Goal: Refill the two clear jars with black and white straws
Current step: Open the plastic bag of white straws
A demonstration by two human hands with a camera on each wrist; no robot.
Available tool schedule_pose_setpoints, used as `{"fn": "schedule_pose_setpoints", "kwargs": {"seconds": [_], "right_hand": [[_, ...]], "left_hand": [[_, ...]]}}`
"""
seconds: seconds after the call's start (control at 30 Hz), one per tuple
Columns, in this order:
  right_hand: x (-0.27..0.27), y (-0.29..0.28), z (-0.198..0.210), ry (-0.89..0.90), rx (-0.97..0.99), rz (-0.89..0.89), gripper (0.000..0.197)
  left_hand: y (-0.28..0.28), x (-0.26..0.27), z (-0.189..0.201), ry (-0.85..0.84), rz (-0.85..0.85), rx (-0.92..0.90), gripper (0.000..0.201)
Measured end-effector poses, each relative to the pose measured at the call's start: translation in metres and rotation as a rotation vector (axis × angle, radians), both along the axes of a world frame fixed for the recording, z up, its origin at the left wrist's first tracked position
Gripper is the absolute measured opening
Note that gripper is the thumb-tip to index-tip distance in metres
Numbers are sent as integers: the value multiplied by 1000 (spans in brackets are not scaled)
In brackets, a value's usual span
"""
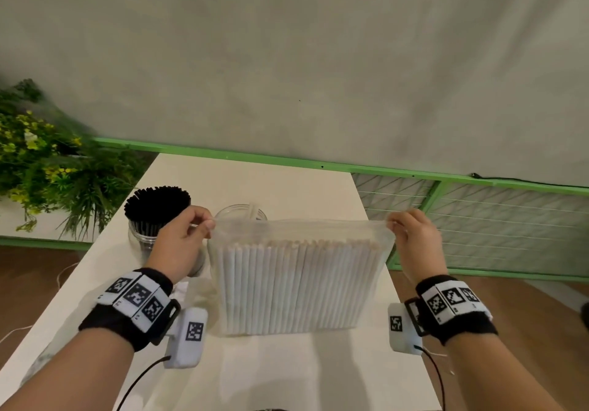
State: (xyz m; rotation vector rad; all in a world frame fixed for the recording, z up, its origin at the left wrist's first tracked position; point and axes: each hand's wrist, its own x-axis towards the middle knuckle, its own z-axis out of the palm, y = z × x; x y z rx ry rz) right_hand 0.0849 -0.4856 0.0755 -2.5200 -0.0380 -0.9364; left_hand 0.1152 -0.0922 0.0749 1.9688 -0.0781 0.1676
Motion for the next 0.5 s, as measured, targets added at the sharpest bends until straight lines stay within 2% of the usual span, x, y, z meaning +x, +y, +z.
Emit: {"fn": "schedule_pose_setpoints", "kwargs": {"seconds": [0.17,0.37,0.43,0.47,0.5], "right_hand": [[-4,1,-1,-12,138,-43,20],[-12,8,-2,-11,238,-69,22],[-13,11,-1,-6,247,-47,18],[-15,11,0,-3,246,-28,17],[-16,12,1,-2,246,-9,17]], "left_hand": [[-1,-7,4,7,-1,-20,14],[-3,-10,1,5,45,51,14],[-11,-11,5,-79,171,169,5],[-20,-14,11,-164,222,252,13],[-34,-18,17,-269,206,330,30]]}}
